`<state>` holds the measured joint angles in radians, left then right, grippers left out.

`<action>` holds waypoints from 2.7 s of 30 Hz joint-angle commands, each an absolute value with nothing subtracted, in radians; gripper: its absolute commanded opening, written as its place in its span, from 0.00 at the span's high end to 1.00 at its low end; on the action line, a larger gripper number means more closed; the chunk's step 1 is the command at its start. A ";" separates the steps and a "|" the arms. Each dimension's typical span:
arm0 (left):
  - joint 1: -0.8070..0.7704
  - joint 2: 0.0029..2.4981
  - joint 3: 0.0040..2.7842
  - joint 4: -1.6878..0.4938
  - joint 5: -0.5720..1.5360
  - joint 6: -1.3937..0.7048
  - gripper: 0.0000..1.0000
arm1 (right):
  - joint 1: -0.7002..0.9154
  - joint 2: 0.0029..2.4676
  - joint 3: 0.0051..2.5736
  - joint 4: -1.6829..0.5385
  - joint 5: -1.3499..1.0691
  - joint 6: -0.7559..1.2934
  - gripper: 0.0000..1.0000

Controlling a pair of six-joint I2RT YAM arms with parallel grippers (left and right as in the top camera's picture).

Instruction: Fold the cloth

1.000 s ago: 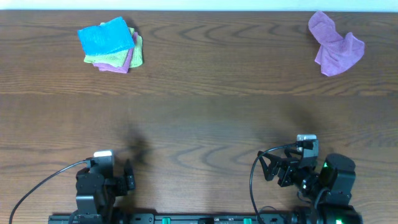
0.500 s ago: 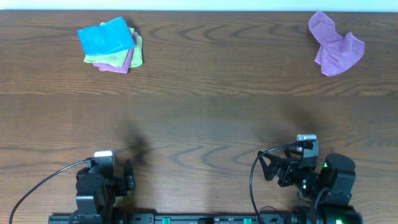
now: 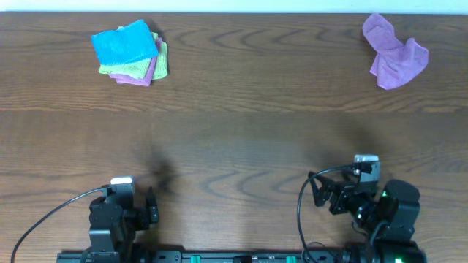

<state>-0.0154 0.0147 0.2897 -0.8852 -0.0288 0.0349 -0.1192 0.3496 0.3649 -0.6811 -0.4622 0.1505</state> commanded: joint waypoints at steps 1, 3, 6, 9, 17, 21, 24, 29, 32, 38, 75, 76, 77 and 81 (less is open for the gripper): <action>-0.020 0.004 0.281 -0.946 -0.052 0.075 0.05 | -0.095 0.311 0.363 -0.667 -0.345 -0.015 0.01; -0.020 0.004 0.281 -0.946 -0.052 0.075 0.05 | -0.077 0.287 0.363 -0.669 -0.301 -0.101 0.01; -0.020 0.004 0.281 -0.946 -0.052 0.075 0.05 | -0.056 0.249 0.358 -0.677 -0.244 -0.215 0.01; -0.020 0.004 0.281 -0.946 -0.052 0.075 0.05 | -0.036 0.213 0.333 -0.677 -0.186 -0.279 0.01; -0.020 0.004 0.281 -0.946 -0.052 0.075 0.04 | -0.019 0.105 0.199 -0.644 -0.146 -0.289 0.01; -0.020 0.004 0.281 -0.946 -0.052 0.075 0.05 | -0.019 0.060 0.157 -0.629 -0.141 -0.270 0.01; -0.020 0.004 0.281 -0.946 -0.052 0.075 0.05 | -0.019 0.047 0.157 -0.627 -0.079 -0.179 0.01; -0.020 0.004 0.281 -0.946 -0.052 0.075 0.05 | -0.019 0.030 0.155 -0.641 0.001 -0.061 0.01; -0.020 0.004 0.281 -0.946 -0.052 0.075 0.05 | -0.019 0.018 0.155 -0.649 0.030 0.004 0.01; -0.020 0.004 0.281 -0.946 -0.052 0.075 0.05 | -0.019 0.005 0.155 -0.655 0.049 0.046 0.01; -0.020 0.004 0.281 -0.946 -0.052 0.075 0.05 | -0.019 0.006 0.155 -0.658 0.049 0.055 0.01; -0.020 0.004 0.281 -0.946 -0.052 0.075 0.05 | -0.019 0.006 0.155 -0.658 0.049 0.055 0.01; -0.020 0.004 0.281 -0.946 -0.052 0.075 0.04 | -0.019 0.006 0.155 -0.658 0.049 0.055 0.01; -0.020 0.004 0.281 -0.946 -0.052 0.075 0.05 | -0.019 0.006 0.155 -0.658 0.049 0.055 0.01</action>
